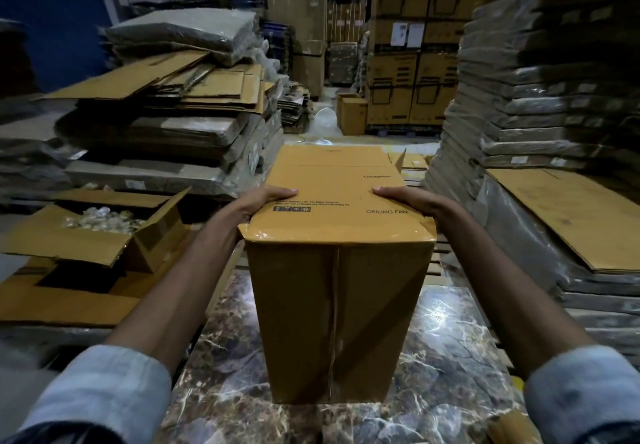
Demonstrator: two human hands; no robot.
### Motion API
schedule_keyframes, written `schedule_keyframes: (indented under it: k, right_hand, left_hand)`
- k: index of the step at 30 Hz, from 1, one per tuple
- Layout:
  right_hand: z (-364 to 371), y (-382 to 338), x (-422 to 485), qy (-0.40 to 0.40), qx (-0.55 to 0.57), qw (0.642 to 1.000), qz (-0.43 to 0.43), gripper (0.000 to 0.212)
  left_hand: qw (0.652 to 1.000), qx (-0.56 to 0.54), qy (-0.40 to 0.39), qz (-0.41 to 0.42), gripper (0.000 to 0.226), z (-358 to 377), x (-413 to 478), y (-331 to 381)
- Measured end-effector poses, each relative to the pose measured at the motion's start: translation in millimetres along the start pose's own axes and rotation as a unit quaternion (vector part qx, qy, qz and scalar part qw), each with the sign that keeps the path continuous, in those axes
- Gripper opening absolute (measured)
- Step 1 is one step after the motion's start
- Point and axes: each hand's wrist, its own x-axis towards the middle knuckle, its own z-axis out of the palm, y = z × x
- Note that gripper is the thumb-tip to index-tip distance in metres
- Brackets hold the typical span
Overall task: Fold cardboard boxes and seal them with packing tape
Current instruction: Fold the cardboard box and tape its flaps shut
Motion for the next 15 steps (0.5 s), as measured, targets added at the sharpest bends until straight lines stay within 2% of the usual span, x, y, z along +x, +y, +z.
schedule_keyframes:
  k: [2,5,7,9,10,12,15]
  right_hand:
    - [3.5,-0.8,-10.3,-0.006,0.006,1.0,-0.015,0.111]
    - [7.4,-3.9,-31.6,0.033,-0.019,0.999,-0.033,0.093]
    - [7.3,-8.0,-47.5,0.053,-0.016,0.997,-0.061,0.074]
    - [7.9,-15.3,-62.9,0.076,-0.035,0.991,-0.108,0.064]
    - [8.7,-19.4,-71.4,0.093,-0.057,0.984,-0.138,0.065]
    - [9.7,-18.8,-80.9,0.124,-0.093,0.97,-0.186,0.085]
    - [22.4,9.0,-85.6,0.181,-0.112,0.957,-0.197,0.121]
  left_hand:
    - [1.0,-0.026,-0.015,-0.006,0.023,1.1,-2.5,-3.6]
    - [0.998,-0.055,-0.028,0.009,0.039,4.4,-12.0,-4.9]
    - [0.998,-0.055,-0.027,0.032,0.061,5.0,-20.9,-2.8]
    - [0.994,-0.059,0.002,0.089,0.093,4.2,-26.5,-2.2]
    - [0.989,-0.051,0.04,0.13,0.1,5.4,-29.0,-3.0]
    - [0.976,-0.029,0.1,0.19,0.105,8.4,-34.1,-8.4]
    - [0.973,0.006,0.129,0.192,0.117,17.1,-37.4,-31.4]
